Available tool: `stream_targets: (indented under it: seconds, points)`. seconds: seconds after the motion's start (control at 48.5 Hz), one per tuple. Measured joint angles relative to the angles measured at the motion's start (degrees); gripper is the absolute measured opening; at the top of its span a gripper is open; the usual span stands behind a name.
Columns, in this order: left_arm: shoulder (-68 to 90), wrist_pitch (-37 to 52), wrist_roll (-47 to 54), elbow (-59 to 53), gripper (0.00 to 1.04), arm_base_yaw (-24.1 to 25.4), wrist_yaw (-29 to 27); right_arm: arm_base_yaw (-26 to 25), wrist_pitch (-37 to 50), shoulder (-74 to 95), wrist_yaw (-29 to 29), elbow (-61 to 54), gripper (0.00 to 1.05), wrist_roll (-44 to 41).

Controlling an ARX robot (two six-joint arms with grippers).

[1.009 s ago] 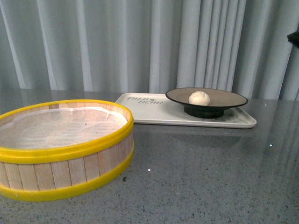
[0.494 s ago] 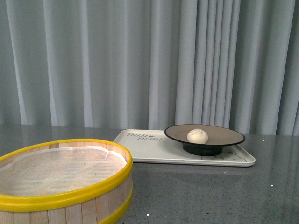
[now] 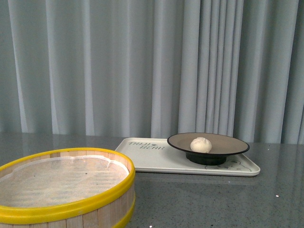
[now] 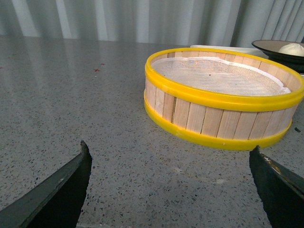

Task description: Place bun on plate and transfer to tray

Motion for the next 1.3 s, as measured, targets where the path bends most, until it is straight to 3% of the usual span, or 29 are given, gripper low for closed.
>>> stream_targets:
  seconds: [0.433,1.298]
  points:
    - [0.0,0.0,0.0,0.0,0.98,0.0,0.0,0.0,-7.1,-13.9,0.0,-6.2,0.02,0.0]
    - [0.0,0.0,0.0,0.0,0.98,0.0,0.0,0.0,-24.5,-31.8,0.0,-6.2,0.02,0.1]
